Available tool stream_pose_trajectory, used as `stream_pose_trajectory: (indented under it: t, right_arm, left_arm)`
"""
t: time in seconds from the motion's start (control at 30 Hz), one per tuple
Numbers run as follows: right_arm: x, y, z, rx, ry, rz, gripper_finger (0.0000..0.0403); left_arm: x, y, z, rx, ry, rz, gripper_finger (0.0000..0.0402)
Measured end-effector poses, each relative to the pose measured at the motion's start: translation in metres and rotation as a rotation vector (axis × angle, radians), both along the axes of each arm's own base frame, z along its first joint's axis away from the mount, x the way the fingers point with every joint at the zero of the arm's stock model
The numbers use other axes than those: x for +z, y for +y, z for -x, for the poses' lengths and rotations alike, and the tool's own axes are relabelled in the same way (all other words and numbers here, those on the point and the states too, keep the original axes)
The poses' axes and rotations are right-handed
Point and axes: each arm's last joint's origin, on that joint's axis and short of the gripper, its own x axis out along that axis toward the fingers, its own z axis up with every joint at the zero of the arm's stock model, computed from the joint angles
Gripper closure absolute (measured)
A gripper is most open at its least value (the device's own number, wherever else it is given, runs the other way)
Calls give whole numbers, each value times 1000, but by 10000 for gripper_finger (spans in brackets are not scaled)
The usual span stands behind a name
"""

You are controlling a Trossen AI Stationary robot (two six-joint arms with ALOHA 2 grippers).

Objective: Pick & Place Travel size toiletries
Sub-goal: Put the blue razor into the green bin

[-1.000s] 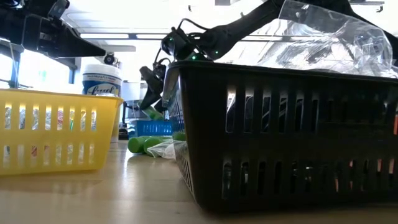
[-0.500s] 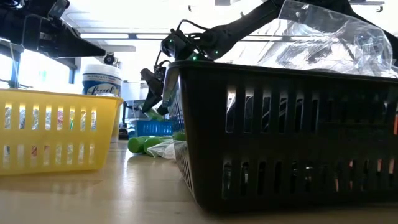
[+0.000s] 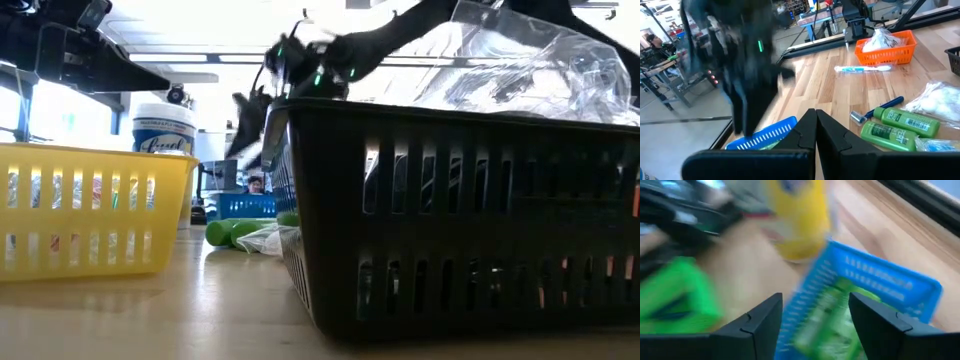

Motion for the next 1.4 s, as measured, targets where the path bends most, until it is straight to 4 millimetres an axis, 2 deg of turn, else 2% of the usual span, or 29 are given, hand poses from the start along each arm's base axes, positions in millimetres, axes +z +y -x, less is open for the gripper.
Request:
stream_pose_trajectory:
  t: [0.1, 0.2, 0.33, 0.43, 0.5, 0.6, 0.77, 0.9, 1.0, 1.13, 1.4]
  right_arm:
    - [49, 11, 10, 121, -113, 48, 201]
    - [97, 30, 25, 234, -193, 140, 240]
    - [157, 59, 54, 337, -282, 280, 320]
    - [203, 77, 85, 391, -377, 359, 383]
    - [227, 87, 106, 414, -445, 389, 394]
    - [246, 101, 137, 418, -516, 414, 399]
    - [248, 111, 189, 375, -608, 395, 400]
    - [234, 114, 235, 285, -672, 418, 400]
    - [212, 117, 263, 254, -708, 417, 400]
    - [181, 122, 290, 233, -676, 404, 400]
    - [119, 131, 324, 186, -722, 343, 400]
  left_arm:
    - [0, 0, 0, 2, -1, -1, 402]
    - [1, 0, 0, 2, -8, 0, 402]
    - [1, 0, 0, 2, -9, 0, 402]
    - [1, 0, 0, 2, -6, 0, 402]
    - [0, 0, 0, 2, -2, 2, 402]
    - [-1, 0, 0, 4, -1, 20, 402]
    - [-2, 0, 0, 3, 17, 19, 402]
    - [-2, 0, 0, 3, 17, 19, 402]
    - [-2, 0, 0, 2, 16, 14, 402]
    - [-1, 0, 0, 0, 11, -9, 402]
    - [-1, 0, 0, 1, 11, -12, 402]
